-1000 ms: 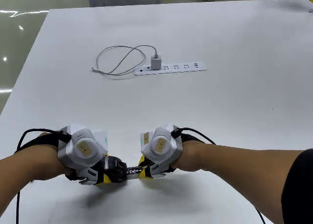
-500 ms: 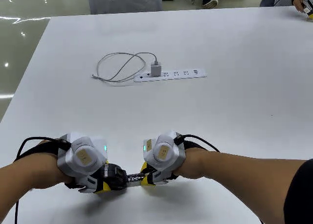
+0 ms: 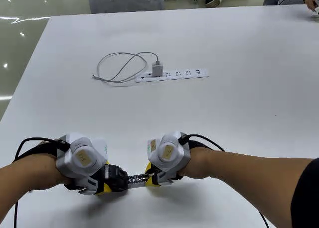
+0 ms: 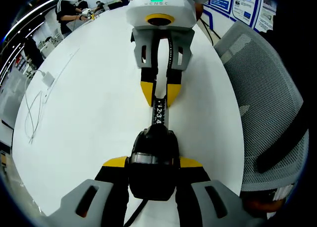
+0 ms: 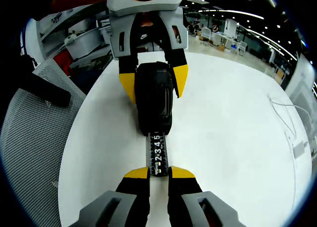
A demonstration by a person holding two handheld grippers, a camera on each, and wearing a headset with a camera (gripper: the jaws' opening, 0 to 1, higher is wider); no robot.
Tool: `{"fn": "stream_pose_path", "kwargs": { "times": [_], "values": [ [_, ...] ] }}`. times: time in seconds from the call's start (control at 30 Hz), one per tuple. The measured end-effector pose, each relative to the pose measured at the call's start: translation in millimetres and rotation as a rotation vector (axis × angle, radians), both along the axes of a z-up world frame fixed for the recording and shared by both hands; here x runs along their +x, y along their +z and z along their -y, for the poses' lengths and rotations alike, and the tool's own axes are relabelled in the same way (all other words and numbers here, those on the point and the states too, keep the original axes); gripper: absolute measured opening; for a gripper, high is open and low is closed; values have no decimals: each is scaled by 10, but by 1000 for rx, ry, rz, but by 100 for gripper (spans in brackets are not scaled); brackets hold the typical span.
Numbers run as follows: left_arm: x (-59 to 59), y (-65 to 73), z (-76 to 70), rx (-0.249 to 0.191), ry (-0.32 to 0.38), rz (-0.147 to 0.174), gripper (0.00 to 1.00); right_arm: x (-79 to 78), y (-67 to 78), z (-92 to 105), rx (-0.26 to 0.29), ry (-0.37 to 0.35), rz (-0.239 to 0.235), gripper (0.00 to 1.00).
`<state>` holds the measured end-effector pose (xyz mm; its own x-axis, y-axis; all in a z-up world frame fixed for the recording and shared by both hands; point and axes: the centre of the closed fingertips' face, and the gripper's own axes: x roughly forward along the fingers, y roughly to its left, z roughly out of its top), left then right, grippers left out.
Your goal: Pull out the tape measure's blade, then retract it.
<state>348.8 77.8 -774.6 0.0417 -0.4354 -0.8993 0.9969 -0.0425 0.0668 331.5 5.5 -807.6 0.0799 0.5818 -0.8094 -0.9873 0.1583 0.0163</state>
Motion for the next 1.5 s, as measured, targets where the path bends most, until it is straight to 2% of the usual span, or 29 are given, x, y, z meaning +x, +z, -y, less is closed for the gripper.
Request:
{"fn": "stream_pose_path", "kwargs": {
  "times": [1.5],
  "values": [
    [-6,-6,4,13,6,10,31,-31,0,263,-36,-12,-10,9]
  ]
}}
